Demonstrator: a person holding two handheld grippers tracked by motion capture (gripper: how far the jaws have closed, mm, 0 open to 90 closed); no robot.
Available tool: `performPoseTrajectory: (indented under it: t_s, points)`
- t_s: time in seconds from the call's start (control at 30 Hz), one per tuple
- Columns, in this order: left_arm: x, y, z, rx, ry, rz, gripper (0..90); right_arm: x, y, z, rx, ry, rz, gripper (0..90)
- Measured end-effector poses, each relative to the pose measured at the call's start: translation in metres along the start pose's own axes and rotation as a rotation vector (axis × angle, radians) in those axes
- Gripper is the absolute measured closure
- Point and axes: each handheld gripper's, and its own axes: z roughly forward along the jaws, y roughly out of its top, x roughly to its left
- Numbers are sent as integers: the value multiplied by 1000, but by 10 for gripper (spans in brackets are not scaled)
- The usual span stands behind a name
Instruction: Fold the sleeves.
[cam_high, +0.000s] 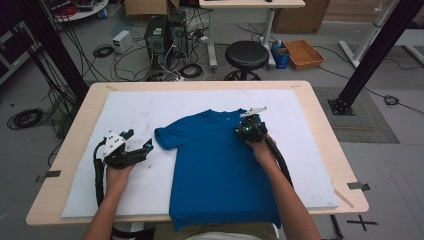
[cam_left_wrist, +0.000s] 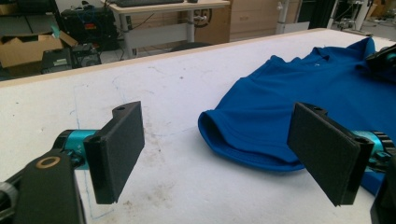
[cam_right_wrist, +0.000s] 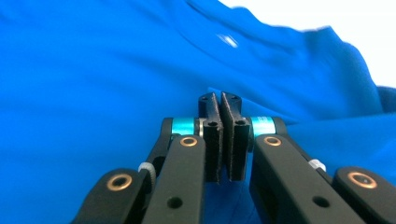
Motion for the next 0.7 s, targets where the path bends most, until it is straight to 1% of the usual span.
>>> performPoseTrajectory:
  t_s: [0.03,0.07,0.1,0.13,0.17,0.2,0.23,0.27,0.3,0.33,0.37,0.4,0.43,0.47,0.5,0.53,0.57,0.6,0.63,0.67,0.7]
  points:
    - [0,0,0,1,1,2,190,-1,0,-1,-34,92,34,846]
    - [-1,0,0,-2,-1,6,190,-3,2,-3,-70,103,84,662]
    - [-1,0,0,-2,-1,6,190,-5,3,-6,-74,51,86,600]
    - [-1,0,0,-2,0,8,190,-7,3,-9,-78,22,88,599]
    - [-1,0,0,1,1,10,190,-7,3,-9,-78,22,88,599]
    - [-1,0,0,1,1,11,190,-12,3,-14,-95,-14,94,601]
    - [-1,0,0,0,1,8,190,-18,2,-23,-115,-86,105,636]
    - [-1,0,0,0,2,5,190,-21,1,-27,-126,-133,105,679]
    - [0,0,0,1,0,5,190,-26,0,-33,-125,-182,112,713]
    - [0,0,0,2,0,5,190,-32,-4,-37,-112,-231,97,757]
    - [-1,0,1,-1,2,3,190,-36,-7,-37,-86,-244,94,768]
    - [-1,0,1,2,4,5,190,-41,-15,-30,-9,-216,80,775]
    - [-1,0,1,4,4,8,190,-41,-15,-30,-9,-216,80,775]
    - [-1,0,1,5,4,9,190,-41,-22,-19,68,-208,50,780]
    - [-1,0,1,5,4,9,190,-41,-22,-19,68,-208,50,780]
    - [-1,0,1,2,4,6,190,-40,-24,-19,69,-261,16,796]
    - [-1,0,1,2,4,6,190,-40,-24,-19,69,-261,16,796]
    - [-1,0,1,3,3,8,190,-38,-24,-20,93,-316,-1,796]
    - [-1,0,1,3,4,8,190,-38,-24,-25,126,-374,-14,718]
    - [-1,0,1,2,4,5,190,-40,-25,-27,116,-380,-11,634]
    - [-1,0,1,0,3,4,190,-41,-26,-31,84,-360,13,618]
